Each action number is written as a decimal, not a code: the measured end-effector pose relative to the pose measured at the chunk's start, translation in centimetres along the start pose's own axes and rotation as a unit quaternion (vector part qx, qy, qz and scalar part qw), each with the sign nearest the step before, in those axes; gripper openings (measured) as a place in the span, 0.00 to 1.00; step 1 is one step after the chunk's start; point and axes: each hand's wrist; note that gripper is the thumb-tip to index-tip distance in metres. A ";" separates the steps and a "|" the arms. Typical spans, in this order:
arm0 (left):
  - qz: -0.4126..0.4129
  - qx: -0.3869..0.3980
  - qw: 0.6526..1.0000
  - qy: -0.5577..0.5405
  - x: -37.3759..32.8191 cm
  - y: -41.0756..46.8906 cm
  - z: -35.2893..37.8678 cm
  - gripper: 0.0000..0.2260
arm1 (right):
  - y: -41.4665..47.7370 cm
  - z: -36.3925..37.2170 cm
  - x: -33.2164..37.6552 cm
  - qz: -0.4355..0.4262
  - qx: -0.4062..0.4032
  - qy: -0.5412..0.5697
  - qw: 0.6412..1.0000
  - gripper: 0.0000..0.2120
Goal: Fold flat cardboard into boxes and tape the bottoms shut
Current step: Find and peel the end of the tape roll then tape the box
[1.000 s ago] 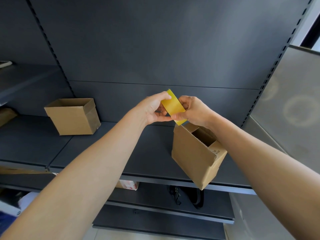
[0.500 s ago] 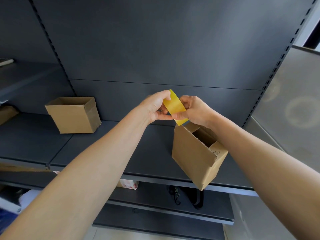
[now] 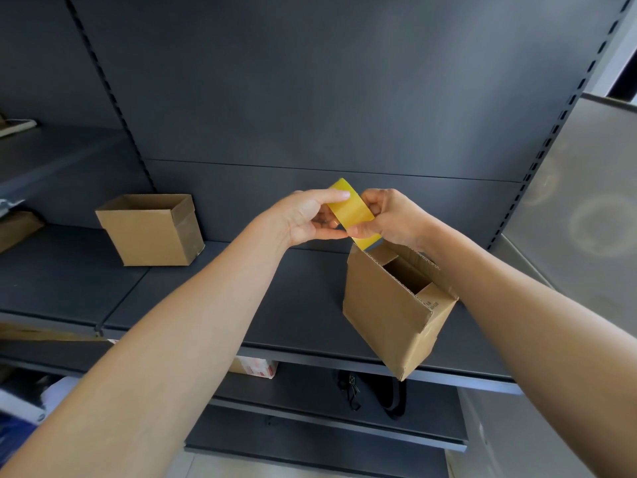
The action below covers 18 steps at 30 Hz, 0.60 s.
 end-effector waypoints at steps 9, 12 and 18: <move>-0.021 -0.005 0.999 -0.029 0.3 -0.6 0.3 0.06 | -0.6 0.2 0.2 0.006 -0.002 0.006 1.000 0.17; -0.029 -0.044 0.998 -0.019 0.2 -0.5 0.4 0.08 | -0.7 0.7 0.5 0.001 -0.003 0.010 1.000 0.14; -0.023 -0.067 0.997 -0.002 0.4 -0.5 0.6 0.04 | -1.1 1.2 0.8 0.005 -0.014 0.007 1.000 0.12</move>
Point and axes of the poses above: each hand's wrist, its own y-axis towards the middle knuckle, its own z-axis out of the palm, x = y × z, and after that the axes turned 8 degrees about -x, right-handed
